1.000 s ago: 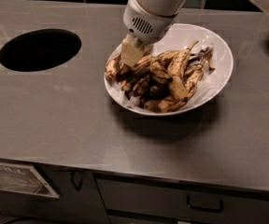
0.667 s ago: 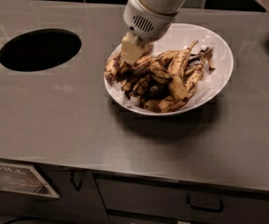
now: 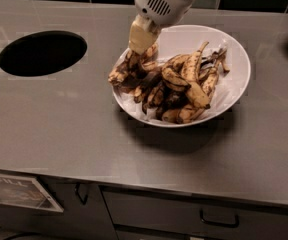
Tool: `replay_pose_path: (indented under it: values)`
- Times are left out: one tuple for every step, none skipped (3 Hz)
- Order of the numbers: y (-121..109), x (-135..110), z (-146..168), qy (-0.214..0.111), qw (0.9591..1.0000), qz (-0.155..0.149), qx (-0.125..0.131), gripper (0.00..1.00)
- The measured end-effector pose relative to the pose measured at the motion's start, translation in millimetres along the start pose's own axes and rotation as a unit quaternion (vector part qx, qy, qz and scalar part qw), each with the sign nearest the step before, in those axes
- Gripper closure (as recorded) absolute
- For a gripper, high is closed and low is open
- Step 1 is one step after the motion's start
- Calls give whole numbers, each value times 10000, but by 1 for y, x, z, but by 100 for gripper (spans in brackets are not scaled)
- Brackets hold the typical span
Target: Pick banana from white bowl
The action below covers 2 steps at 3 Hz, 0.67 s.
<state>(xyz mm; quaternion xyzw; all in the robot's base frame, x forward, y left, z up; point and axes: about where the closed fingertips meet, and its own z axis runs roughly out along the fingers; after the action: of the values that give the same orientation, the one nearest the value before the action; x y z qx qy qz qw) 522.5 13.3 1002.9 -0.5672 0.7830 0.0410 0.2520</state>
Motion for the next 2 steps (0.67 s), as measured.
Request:
replay_pose_path:
  values:
    - [-1, -7, -20, -135, 9998, -81, 127, 100]
    - [-2, -13, -35, -229, 9994, -156, 214, 100]
